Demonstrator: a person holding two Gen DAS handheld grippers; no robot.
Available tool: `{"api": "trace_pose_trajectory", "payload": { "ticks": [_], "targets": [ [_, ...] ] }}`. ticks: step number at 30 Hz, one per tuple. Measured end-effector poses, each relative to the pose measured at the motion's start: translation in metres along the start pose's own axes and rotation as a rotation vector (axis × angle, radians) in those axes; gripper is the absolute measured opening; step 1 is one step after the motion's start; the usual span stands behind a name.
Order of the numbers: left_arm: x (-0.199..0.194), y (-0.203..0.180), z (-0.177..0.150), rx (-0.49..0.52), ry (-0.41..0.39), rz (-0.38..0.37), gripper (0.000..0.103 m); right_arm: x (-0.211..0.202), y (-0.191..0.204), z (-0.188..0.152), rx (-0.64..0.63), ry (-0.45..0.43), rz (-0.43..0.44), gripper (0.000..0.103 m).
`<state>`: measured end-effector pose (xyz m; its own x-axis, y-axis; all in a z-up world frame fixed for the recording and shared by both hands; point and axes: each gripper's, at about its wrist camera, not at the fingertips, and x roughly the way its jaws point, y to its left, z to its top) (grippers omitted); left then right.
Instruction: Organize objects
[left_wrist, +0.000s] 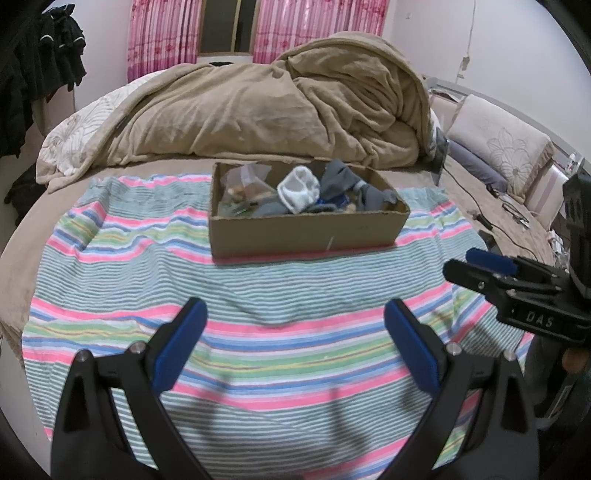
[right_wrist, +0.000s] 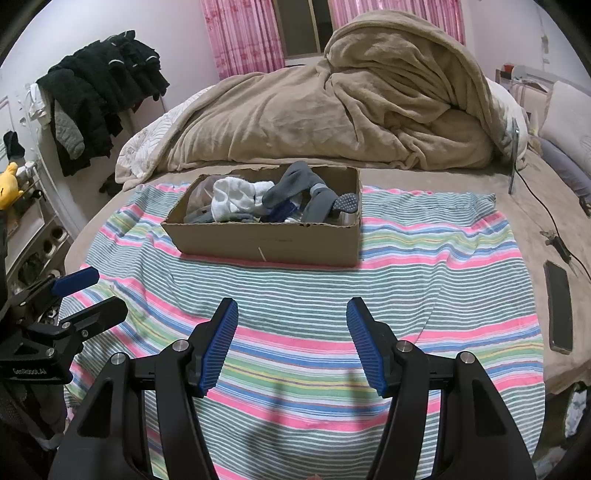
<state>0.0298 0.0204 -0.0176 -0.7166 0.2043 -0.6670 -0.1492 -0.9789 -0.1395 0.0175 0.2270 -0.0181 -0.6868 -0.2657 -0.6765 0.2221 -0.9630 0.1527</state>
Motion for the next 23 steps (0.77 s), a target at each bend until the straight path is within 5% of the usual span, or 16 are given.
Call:
{"api": "trace_pose_trajectory", "payload": {
  "ticks": [23],
  "targets": [
    [-0.0039,-0.0032,0.0007,0.02,-0.019,-0.003,0.098,-0.0014,0.0029,-0.0003,-0.007,-0.002,-0.001,0.064]
  ]
}}
